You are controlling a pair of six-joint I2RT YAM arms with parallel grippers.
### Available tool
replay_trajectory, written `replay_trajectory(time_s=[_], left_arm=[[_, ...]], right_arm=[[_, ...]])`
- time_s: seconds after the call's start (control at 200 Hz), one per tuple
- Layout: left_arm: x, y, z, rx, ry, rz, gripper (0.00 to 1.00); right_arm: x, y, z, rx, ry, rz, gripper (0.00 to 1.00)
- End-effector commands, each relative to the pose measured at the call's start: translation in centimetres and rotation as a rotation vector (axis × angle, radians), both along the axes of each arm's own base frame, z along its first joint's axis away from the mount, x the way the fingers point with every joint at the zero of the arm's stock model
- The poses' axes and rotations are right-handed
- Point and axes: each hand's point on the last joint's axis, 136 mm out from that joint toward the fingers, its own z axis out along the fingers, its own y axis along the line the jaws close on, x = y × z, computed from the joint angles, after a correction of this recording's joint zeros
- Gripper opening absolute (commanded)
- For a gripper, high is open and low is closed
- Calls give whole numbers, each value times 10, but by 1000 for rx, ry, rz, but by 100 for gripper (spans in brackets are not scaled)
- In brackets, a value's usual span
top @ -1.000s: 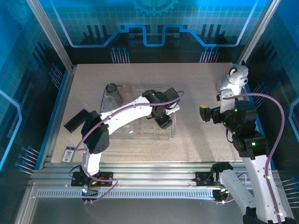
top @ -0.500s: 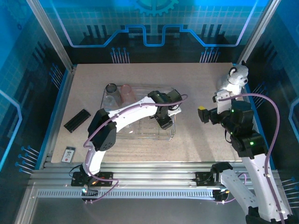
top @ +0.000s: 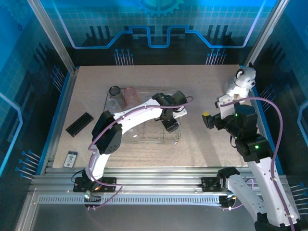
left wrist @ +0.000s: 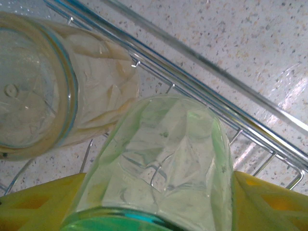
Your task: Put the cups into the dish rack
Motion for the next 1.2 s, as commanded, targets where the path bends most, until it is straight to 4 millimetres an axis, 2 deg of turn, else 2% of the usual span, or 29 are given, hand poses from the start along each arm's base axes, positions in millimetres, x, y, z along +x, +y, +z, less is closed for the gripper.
replay_trajectory(time_s=[0.0, 0.295, 0.545, 0.7, 0.856, 0.891, 0.991, 1.196], left_arm=[[0, -2, -11, -37, 44, -1, 70], [-4, 1, -28, -13, 86, -15, 72], [-2, 3, -38, -7, 120, 31, 81], [0, 3, -36, -8, 115, 38, 87], [3, 2, -28, -22, 98, 44, 90], [3, 2, -25, -25, 92, 47, 95], [1, 4, -16, -34, 88, 50, 95], [-7, 12, 21, -77, 50, 47, 95]], right_arm=[[1, 1, 4, -22, -31, 8, 100], [2, 0, 2, -31, -28, 8, 100], [2, -1, 2, -37, -27, 4, 100], [0, -3, 3, -48, -30, 0, 100], [-2, -5, 3, -56, -31, -7, 100], [-2, -6, 3, -56, -32, -11, 100], [0, -10, 2, -53, -31, -40, 100], [5, -15, -1, -13, -19, -91, 100]])
